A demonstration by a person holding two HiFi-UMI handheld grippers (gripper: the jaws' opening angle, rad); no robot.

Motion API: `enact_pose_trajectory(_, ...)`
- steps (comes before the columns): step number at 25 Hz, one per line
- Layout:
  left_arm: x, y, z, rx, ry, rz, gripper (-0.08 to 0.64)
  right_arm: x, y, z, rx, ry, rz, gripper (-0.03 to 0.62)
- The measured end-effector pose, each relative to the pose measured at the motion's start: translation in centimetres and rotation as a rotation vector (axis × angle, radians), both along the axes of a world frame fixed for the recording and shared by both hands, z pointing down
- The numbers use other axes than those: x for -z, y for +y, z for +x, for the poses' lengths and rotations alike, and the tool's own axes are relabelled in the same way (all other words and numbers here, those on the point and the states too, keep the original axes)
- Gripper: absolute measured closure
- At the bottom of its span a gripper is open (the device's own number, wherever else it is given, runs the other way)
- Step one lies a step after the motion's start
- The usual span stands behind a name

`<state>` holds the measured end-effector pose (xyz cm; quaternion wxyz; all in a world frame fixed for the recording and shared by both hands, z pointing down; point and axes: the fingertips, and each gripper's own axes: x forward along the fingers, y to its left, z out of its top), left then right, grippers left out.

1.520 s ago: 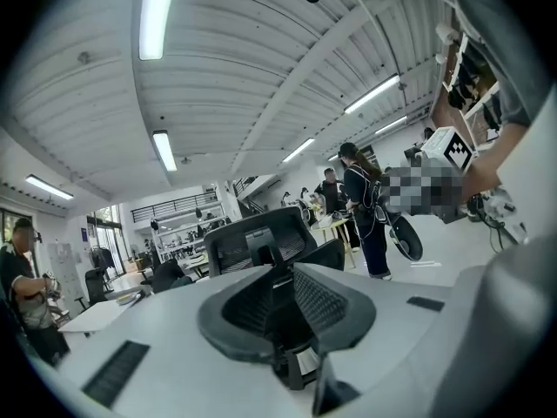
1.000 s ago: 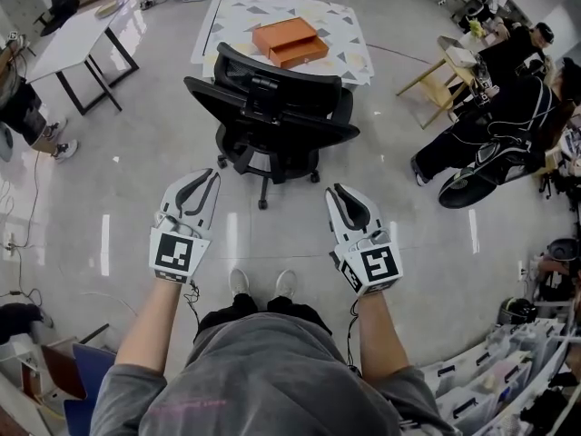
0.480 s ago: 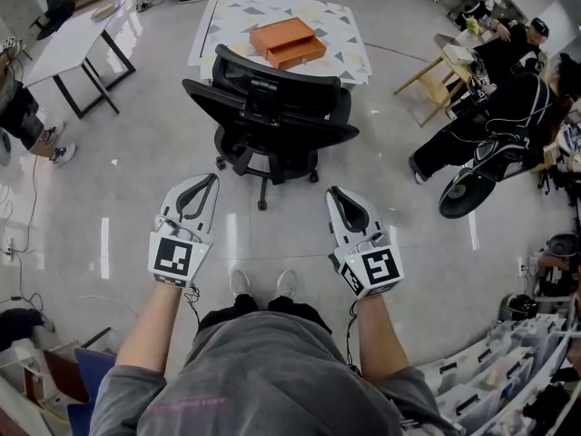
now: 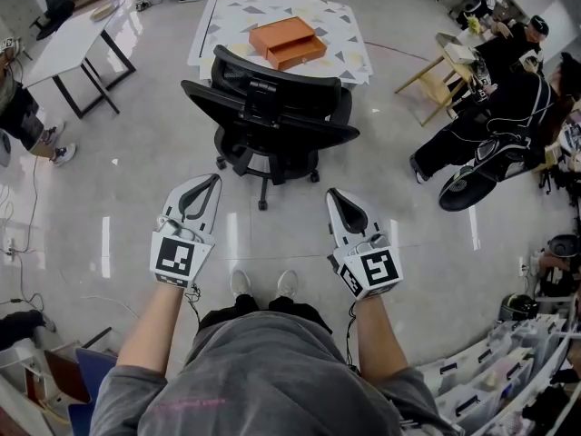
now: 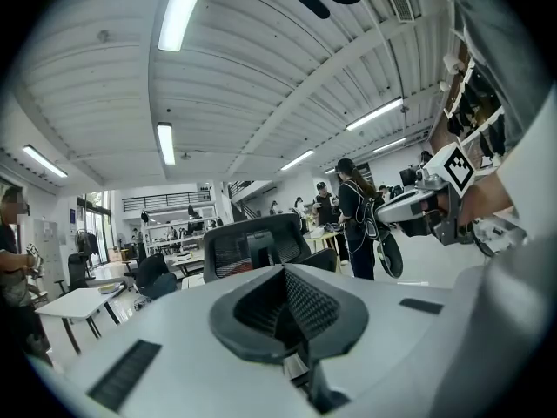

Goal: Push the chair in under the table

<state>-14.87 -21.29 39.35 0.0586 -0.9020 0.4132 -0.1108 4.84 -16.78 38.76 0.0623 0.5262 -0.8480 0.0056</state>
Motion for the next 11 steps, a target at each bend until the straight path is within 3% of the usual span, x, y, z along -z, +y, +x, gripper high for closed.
enact_pose_trajectory(11,0.16,-0.94,0.96,0.015,0.003,-0.006,0.558,0.04,-0.99,0.68,0.022,0.008,-0.004,0.588)
